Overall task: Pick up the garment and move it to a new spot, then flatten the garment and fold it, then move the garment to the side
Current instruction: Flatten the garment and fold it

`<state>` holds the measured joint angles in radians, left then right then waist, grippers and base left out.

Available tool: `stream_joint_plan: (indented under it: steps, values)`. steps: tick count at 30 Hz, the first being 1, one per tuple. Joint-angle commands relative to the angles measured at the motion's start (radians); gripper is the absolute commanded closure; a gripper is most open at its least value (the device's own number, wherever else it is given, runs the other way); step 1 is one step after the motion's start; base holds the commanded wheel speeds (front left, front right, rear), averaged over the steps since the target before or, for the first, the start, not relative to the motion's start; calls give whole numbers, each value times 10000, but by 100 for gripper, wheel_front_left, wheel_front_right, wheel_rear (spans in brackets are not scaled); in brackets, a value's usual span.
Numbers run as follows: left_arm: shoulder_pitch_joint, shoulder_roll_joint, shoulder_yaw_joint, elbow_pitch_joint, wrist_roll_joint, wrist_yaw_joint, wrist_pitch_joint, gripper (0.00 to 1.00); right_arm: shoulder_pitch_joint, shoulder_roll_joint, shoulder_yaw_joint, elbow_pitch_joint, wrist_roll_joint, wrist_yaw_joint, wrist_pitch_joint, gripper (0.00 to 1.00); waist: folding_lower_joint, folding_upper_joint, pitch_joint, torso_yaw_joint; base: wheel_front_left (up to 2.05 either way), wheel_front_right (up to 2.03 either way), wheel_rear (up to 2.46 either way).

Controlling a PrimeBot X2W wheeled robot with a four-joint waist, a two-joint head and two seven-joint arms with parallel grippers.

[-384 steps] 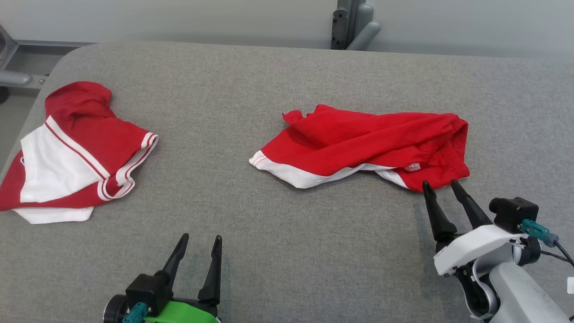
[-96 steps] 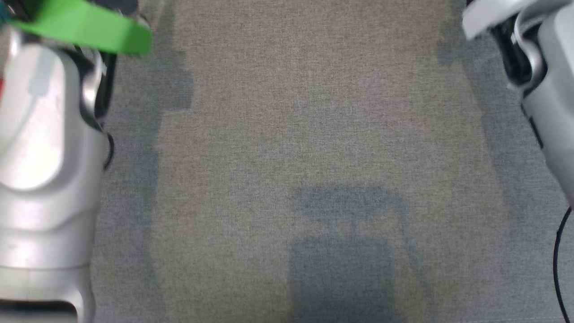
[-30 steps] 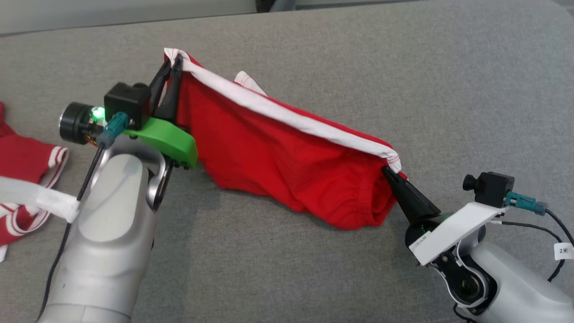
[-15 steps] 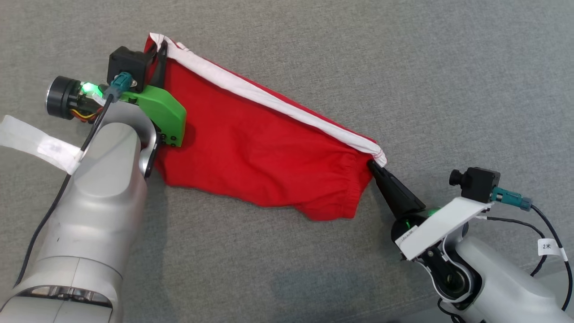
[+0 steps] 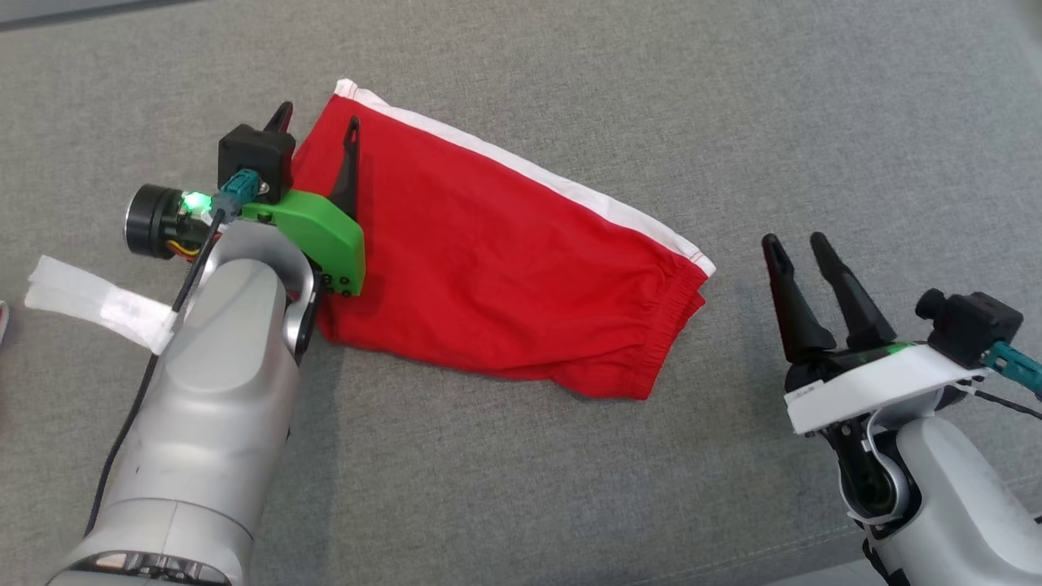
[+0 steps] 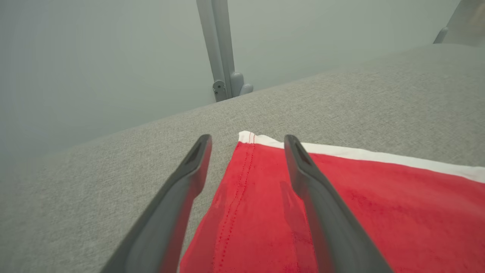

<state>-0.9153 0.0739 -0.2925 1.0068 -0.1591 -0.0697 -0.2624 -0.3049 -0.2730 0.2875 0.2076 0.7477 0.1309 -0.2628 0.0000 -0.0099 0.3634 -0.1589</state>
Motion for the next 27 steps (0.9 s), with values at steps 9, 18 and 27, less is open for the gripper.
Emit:
stream_joint_plan:
  steps: [9, 18, 27]
  values:
    - [954, -1, 167, 928, -384, 296, -30, 0, 1158, 1464, -1949, -582, -2856, -4, -27, 0, 0, 99, -762, 288, 0, 0, 0]
    - [1294, -67, 303, 1802, -750, 382, 141, 0, 1388, 1726, -2014, -642, -3191, -4, -27, 0, 0, 99, -865, 150, 0, 0, 0]
    - [1756, -123, 616, 1756, -1376, 264, -12, 100, 1580, 1765, -2041, -574, -3199, -4, -27, 0, 0, 99, -1407, 237, 0, 0, 0]
